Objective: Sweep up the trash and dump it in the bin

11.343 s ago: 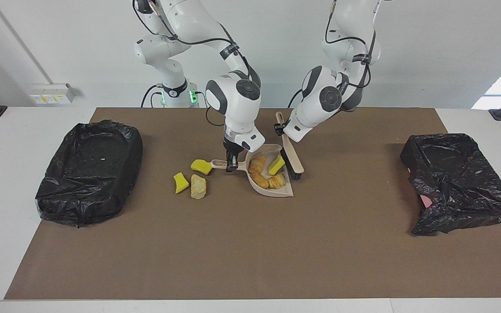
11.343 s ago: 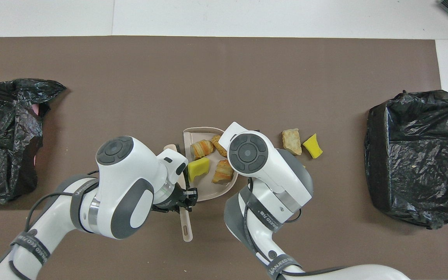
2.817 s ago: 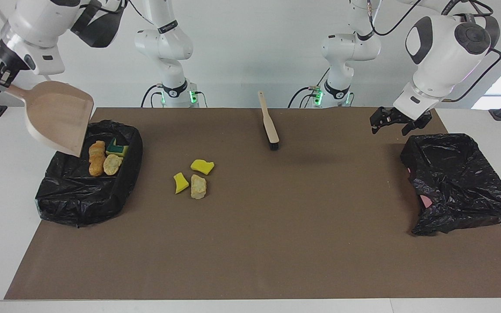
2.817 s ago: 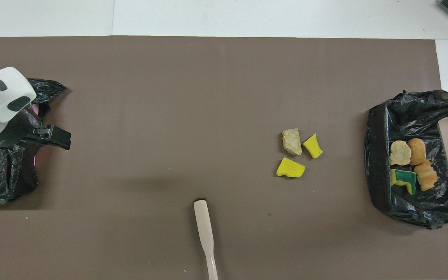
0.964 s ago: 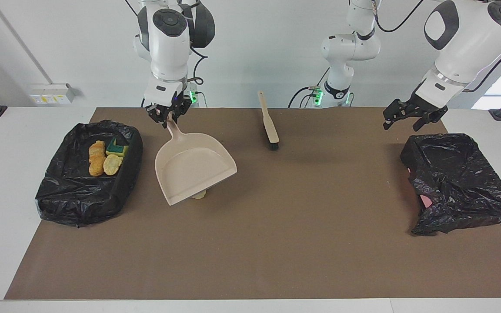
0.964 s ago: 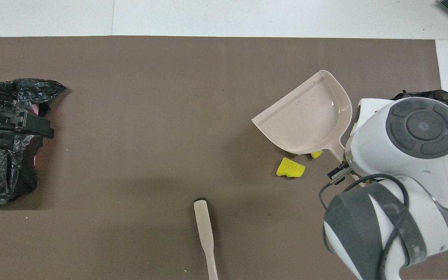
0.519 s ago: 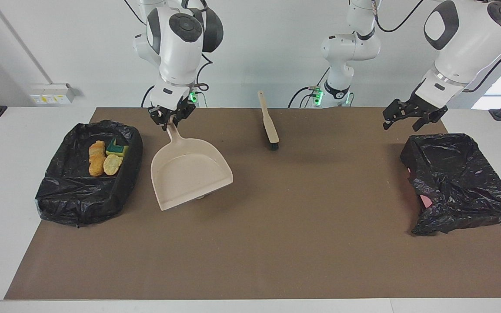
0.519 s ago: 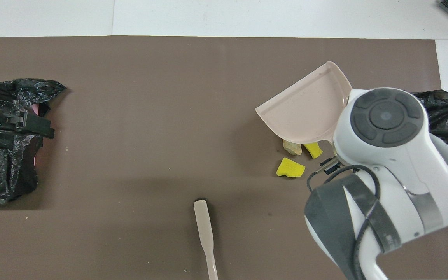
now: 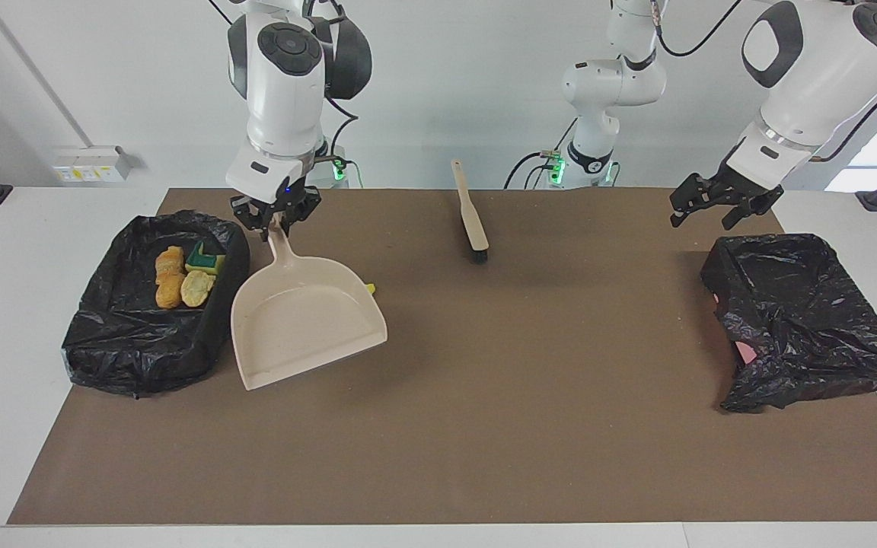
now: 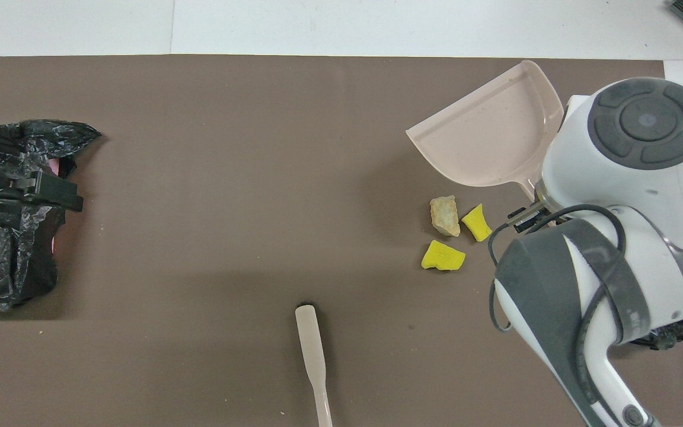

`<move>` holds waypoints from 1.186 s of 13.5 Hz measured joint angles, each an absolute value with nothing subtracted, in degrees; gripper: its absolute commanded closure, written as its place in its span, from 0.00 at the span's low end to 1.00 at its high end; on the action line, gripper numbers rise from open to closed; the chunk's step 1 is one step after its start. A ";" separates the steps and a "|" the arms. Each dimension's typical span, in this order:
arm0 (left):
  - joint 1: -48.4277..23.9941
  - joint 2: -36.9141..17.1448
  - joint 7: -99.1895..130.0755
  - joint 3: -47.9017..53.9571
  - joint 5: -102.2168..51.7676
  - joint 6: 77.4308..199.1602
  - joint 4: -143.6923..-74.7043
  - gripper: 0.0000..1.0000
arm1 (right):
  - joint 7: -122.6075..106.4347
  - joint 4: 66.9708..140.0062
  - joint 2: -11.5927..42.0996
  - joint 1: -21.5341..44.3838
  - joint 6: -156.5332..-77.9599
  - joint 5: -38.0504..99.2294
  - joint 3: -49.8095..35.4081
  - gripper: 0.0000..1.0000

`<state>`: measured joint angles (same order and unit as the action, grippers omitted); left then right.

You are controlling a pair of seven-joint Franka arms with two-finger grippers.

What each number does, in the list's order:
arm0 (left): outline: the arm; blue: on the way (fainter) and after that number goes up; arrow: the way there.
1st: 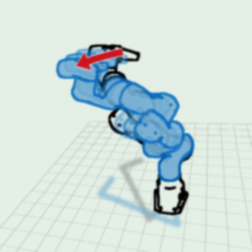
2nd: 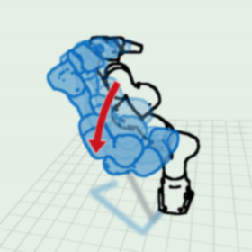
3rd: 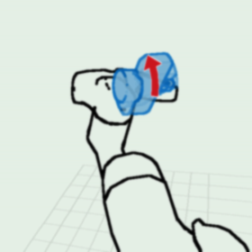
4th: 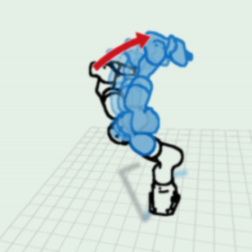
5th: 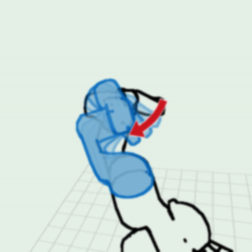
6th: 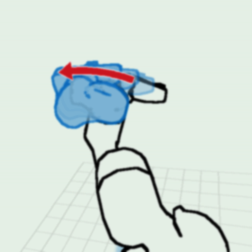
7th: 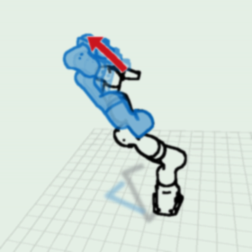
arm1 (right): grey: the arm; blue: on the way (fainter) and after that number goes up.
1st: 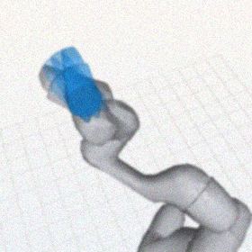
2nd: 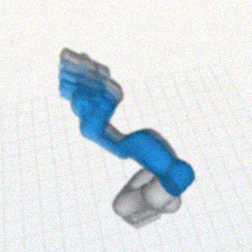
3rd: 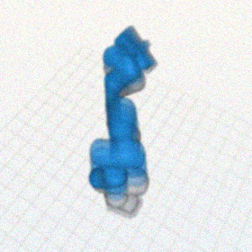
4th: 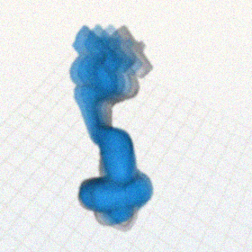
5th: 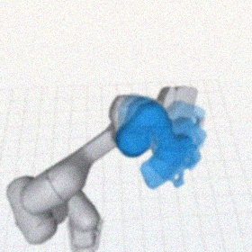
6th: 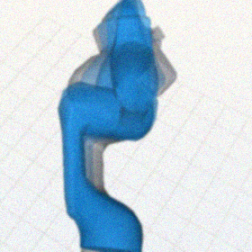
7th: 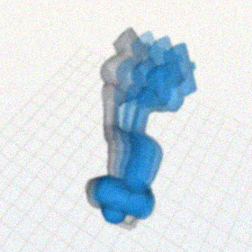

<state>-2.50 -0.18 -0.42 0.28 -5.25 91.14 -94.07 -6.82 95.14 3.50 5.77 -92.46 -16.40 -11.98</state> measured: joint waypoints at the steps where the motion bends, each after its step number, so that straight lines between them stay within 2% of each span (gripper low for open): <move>1: -2.50 -0.17 -0.42 0.29 -5.25 91.12 -94.08 0.00 | -5.72 95.14 3.53 5.85 -92.60 -14.18 -12.11 1.00; 3: -2.50 -0.18 -0.42 0.33 -5.25 91.07 -94.08 0.00 | 0.09 95.17 3.94 6.65 -93.88 -7.91 -12.16 1.00; 5: -2.51 -0.17 -0.42 0.35 -5.25 90.86 -94.08 0.00 | 13.84 95.27 6.22 10.82 -99.36 -3.90 -12.26 1.00; 9: -2.51 -0.09 -0.43 0.38 -5.25 90.24 -94.17 0.00 | 32.30 94.81 15.14 19.00 -112.33 -0.81 -12.45 1.00; 16: -2.52 -0.02 -0.43 0.52 -5.25 90.19 -94.21 0.00 | 43.30 87.35 30.60 27.31 -123.06 -1.16 -12.29 1.00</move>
<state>-2.52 -0.02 -0.43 0.52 -5.25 90.19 -94.21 43.30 87.35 30.60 27.31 -123.06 -1.16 -12.29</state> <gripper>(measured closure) 0.000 0.683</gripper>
